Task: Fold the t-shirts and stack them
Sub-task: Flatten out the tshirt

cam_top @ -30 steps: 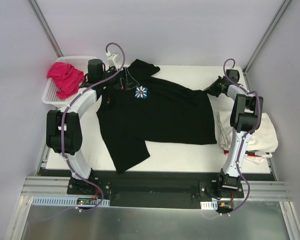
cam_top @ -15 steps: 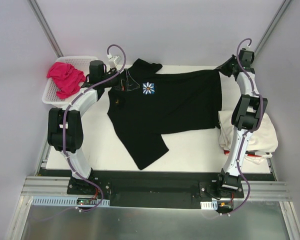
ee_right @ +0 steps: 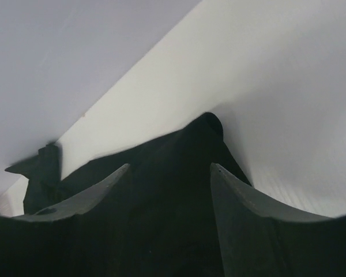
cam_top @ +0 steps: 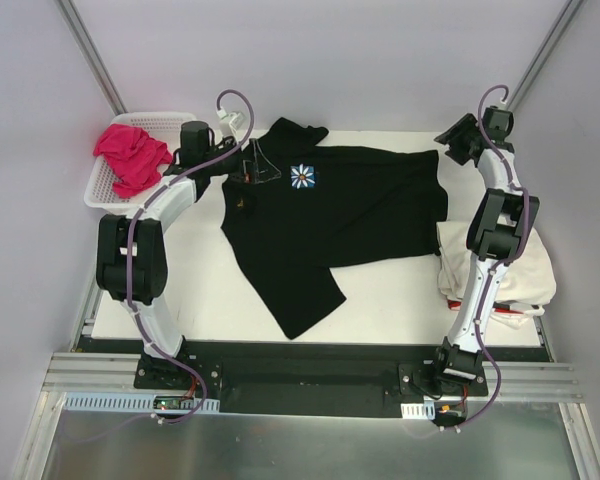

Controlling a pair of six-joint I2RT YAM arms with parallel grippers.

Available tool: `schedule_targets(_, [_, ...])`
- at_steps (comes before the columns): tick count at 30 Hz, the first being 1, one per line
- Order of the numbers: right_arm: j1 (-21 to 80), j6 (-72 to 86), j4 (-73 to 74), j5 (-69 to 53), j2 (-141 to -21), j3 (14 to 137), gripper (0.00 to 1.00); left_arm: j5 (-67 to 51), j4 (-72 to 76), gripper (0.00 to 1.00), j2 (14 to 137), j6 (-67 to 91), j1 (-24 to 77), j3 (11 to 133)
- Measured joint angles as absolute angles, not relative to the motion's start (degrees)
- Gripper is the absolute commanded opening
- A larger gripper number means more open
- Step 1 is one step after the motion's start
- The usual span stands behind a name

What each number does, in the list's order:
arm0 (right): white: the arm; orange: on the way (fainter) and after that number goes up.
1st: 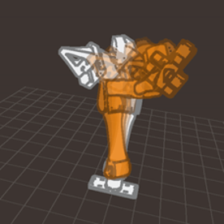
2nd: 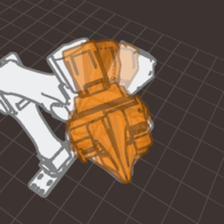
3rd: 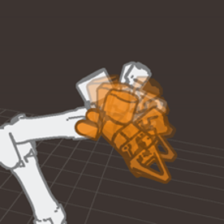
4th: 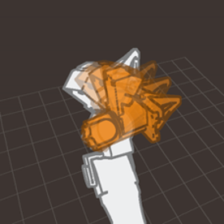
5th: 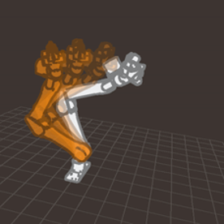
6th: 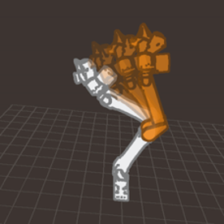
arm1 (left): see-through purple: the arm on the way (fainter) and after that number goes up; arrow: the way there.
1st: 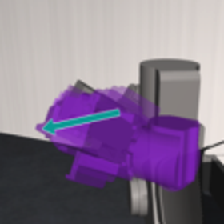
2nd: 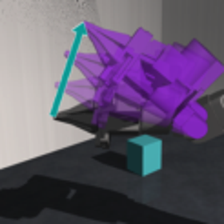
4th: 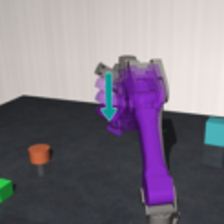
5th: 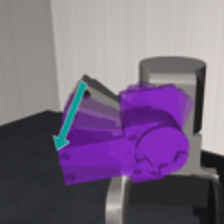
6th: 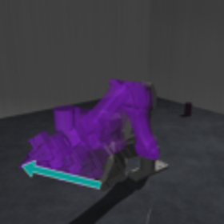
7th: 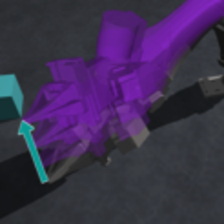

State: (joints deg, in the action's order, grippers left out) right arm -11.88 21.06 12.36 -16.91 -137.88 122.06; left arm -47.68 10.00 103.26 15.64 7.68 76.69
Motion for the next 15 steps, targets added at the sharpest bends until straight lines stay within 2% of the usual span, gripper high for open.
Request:
schedule_targets(5, [-12.1, 20.7, 11.8, -16.9, -137.0, 117.1, 0.56, -48.4, 10.8, 0.99, 108.5, 16.3, 8.7, 79.6])
schedule_targets(15, [-12.2, 21.2, 7.2, -18.5, -125.5, 104.5, 0.53, -50.5, 18.3, 0.99, 131.3, 27.6, 9.8, 90.4])
